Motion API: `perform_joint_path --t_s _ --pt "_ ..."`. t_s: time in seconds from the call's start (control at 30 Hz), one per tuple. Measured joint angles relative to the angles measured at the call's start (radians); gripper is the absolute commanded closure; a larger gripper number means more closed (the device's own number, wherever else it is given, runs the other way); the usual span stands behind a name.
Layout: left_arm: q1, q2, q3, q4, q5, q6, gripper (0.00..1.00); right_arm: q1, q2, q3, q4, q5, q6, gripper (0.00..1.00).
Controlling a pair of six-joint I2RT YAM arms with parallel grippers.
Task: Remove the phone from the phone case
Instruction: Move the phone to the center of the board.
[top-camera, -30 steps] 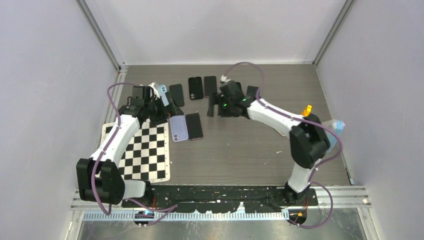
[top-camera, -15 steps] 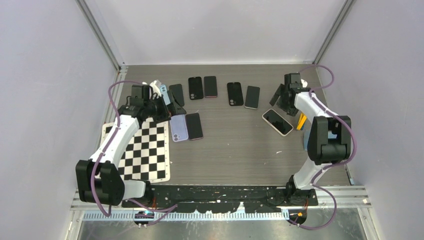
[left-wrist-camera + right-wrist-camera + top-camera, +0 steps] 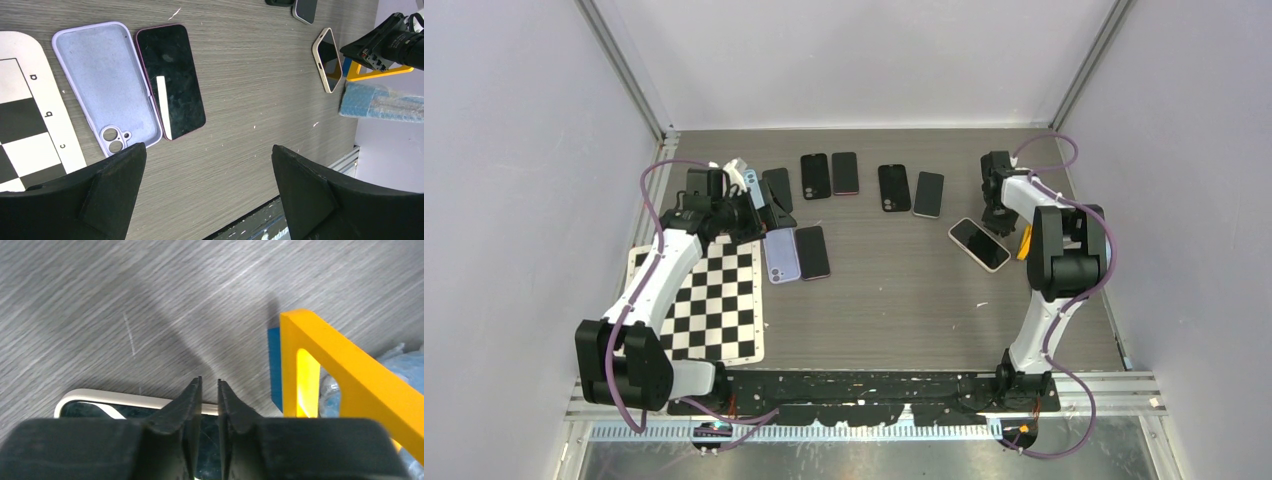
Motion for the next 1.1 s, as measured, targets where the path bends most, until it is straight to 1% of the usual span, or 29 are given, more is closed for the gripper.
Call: perform_joint_path --t_s 0.03,0.07,0.13,0.27,0.43,0.67,0.73,0.77,0.8,0.83,0.87,0.9,0.93,0.97,1.0,1.03,1.07,1.1 --pt "0.000 0.000 0.000 0.000 0.000 0.000 0.00 -0.001 0.000 0.000 -0.006 0.011 -0.003 0.89" --pt "0.000 0.000 0.000 0.000 0.000 0.000 0.00 -0.001 0.000 0.000 -0.013 0.021 -0.006 0.96" --pt "0.000 0.000 0.000 0.000 0.000 0.000 0.00 -0.001 0.000 -0.002 -0.028 0.030 -0.006 0.99" --pt "0.000 0.000 0.000 0.000 0.000 -0.001 0.00 -0.001 -0.010 -0.038 -0.056 0.029 0.000 0.99" --pt "0.000 0.005 0.000 0.002 0.001 -0.002 0.00 -0.002 -0.061 -0.106 -0.065 -0.002 -0.001 0.99" --pt "0.000 0.018 0.000 0.006 0.003 -0.005 0.00 -0.008 -0.122 -0.164 -0.085 -0.111 -0.005 0.99" --pt "0.000 0.018 0.000 0.008 0.004 -0.005 0.00 -0.007 -0.152 -0.184 -0.098 -0.150 -0.002 0.96" --pt "0.000 0.018 0.000 0.008 0.004 -0.005 0.00 -0.007 -0.170 -0.191 -0.104 -0.163 -0.002 0.88" --pt "0.000 0.018 0.000 0.008 0.004 -0.005 0.00 -0.007 -0.187 -0.194 -0.110 -0.176 -0.002 0.82" --pt "0.000 0.018 0.000 0.008 0.004 -0.005 0.00 -0.007 -0.206 -0.195 -0.113 -0.189 0.000 0.69" --pt "0.000 0.018 0.000 0.008 0.004 -0.005 0.00 -0.007 -0.225 -0.195 -0.111 -0.198 0.001 0.61" --pt "0.000 0.018 0.000 0.008 0.004 -0.005 0.00 -0.007 -0.245 -0.194 -0.111 -0.203 0.003 0.47" --pt "0.000 0.018 0.000 0.008 0.004 -0.005 0.00 -0.007 -0.261 -0.194 -0.111 -0.204 0.006 0.36" --pt "0.000 0.018 0.000 0.008 0.004 -0.005 0.00 -0.007 -0.283 -0.194 -0.110 -0.205 -0.001 0.30" --pt "0.000 0.018 0.000 0.008 0.004 -0.005 0.00 -0.007 -0.303 -0.194 -0.107 -0.208 -0.002 0.19" --pt "0.000 0.018 0.000 0.008 0.004 -0.005 0.00 -0.007 -0.319 -0.194 -0.104 -0.209 -0.003 0.15" --pt "0.000 0.018 0.000 0.008 0.005 -0.005 0.00 -0.007 -0.336 -0.194 -0.097 -0.219 -0.013 0.08" --pt "0.000 0.018 0.000 0.008 0.005 -0.005 0.00 -0.007 -0.350 -0.194 -0.088 -0.229 -0.025 0.05"
